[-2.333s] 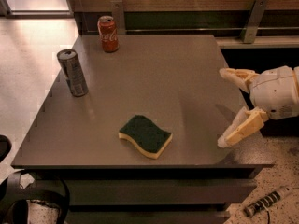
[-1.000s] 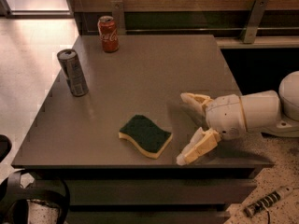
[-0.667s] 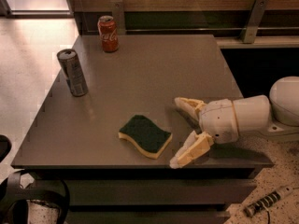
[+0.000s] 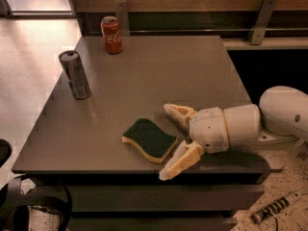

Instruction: Move sponge near coke can

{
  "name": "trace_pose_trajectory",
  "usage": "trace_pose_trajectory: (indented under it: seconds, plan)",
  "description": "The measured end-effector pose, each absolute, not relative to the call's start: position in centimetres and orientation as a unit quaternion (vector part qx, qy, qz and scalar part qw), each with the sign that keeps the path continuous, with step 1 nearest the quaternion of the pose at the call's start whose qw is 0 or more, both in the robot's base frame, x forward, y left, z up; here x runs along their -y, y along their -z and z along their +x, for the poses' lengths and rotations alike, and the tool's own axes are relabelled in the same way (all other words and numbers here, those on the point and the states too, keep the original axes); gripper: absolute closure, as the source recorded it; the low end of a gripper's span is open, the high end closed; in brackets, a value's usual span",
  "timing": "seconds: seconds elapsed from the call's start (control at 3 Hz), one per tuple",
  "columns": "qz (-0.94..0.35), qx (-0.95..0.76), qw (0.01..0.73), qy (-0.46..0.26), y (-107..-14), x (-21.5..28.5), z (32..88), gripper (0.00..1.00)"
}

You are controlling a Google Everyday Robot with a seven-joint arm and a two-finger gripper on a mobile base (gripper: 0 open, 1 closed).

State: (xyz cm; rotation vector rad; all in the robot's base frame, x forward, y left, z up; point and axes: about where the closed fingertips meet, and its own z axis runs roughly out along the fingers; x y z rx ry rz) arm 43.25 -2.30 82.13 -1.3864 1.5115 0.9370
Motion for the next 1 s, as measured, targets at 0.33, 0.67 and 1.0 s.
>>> trace_pose_trajectory:
  seconds: [0.33, 0.67, 1.0]
  plan:
    - [-0.578, -0.573, 0.444, -0.373, -82.7, 0.6, 43.0, 0.01]
    - [-0.592, -0.558, 0.448, -0.371, -82.7, -0.3, 43.0, 0.23]
    - [-0.596, -0.554, 0.448, -0.371, -82.7, -0.6, 43.0, 0.46]
